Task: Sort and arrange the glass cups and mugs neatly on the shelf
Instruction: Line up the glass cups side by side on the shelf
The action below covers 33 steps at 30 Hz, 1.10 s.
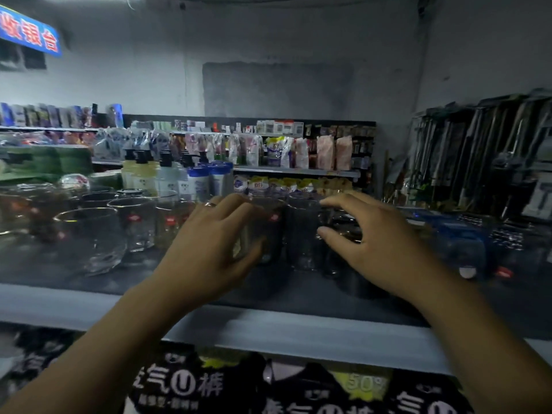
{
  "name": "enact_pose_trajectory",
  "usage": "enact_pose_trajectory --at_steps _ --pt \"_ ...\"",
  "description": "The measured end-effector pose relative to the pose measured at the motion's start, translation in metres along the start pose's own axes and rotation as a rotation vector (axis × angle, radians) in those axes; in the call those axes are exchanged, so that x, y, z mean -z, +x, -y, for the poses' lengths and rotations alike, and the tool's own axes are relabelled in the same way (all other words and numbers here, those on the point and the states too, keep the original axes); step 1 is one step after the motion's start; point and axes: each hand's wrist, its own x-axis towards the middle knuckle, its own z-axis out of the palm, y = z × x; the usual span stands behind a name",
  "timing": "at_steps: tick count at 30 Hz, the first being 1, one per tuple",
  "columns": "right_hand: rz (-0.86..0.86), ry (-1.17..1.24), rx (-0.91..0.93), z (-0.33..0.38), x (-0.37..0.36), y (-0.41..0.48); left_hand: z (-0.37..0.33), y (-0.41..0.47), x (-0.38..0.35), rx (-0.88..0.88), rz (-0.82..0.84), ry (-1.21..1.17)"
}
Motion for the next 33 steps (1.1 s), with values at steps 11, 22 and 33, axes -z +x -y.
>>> enact_pose_trajectory --at_steps 11,22,33 --pt "0.189 -0.244 -0.272 0.032 -0.030 0.050 0.031 -0.019 -0.013 -0.171 0.024 -0.211" --pt "0.107 -0.178 -0.267 0.041 -0.017 0.062 0.029 -0.021 -0.020 -0.185 0.010 -0.382" --pt "-0.103 -0.155 -0.039 0.105 0.049 0.069 0.015 0.017 0.005 0.010 -0.152 -0.680"
